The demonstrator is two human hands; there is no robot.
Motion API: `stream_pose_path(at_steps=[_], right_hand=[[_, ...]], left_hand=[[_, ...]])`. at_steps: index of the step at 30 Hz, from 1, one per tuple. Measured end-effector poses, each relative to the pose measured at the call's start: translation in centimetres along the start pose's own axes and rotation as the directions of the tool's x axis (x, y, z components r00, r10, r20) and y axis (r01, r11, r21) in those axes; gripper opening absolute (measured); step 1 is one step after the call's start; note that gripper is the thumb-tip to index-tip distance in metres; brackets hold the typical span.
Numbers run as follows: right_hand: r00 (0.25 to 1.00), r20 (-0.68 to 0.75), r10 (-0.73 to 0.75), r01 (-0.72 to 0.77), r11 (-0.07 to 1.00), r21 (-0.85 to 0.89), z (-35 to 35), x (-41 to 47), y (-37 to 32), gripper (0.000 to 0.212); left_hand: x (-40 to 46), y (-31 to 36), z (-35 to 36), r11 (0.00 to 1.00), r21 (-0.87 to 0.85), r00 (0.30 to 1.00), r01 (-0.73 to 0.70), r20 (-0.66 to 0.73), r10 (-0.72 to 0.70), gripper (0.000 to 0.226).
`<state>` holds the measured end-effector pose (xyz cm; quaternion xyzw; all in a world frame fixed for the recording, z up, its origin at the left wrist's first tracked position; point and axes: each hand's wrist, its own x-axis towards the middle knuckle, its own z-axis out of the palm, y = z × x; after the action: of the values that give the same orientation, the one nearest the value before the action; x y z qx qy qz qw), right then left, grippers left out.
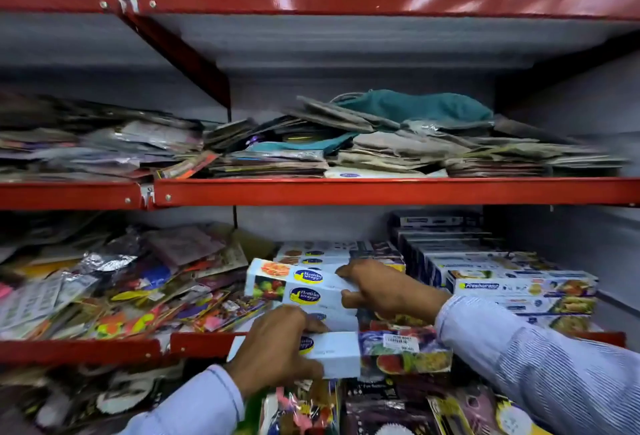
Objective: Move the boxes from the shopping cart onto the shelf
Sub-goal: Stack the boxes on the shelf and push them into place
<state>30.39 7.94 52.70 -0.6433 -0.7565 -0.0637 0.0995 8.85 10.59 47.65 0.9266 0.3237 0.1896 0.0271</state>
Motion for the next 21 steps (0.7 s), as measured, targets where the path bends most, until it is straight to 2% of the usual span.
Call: stream_pose_path(at_steps=[3,6,10,17,21], right_hand=[[0.996,0.048,0.073,-0.071,0.996,-0.045,1.9,2.5,2.3,0.042],[0.991,0.083,0.102,-0.093,0.991,-0.101,4.4,4.8,4.0,0.035],[0.986,0.089,0.140,-0.122,0.976,-0.177,7.3,6.8,4.7,0.038],[0.986,0.043,0.159,-0.149,0.972,-0.182,9.4,7.9,5.2,0.042],[0.991,-0.015,0.136,-0.136,0.965,-0.225,8.9,8.2,4.9,0.027]], left_hand=[[1.6,0.1,-0.2,1.000,-0.007,1.000,-0.010,0.005,0.010,0.058],[3.1,-0.8,0.4,1.000,-0.017,0.999,0.005,0.040,-0.004,0.057],[4.3,-2.4,1.5,0.999,-0.029,0.998,0.028,0.059,-0.026,0.063],[4.8,-3.9,2.9,0.999,-0.044,0.998,0.024,0.055,-0.022,0.062],[5.5,-4.4,3.2,1.000,-0.022,0.999,0.015,0.030,-0.015,0.063]])
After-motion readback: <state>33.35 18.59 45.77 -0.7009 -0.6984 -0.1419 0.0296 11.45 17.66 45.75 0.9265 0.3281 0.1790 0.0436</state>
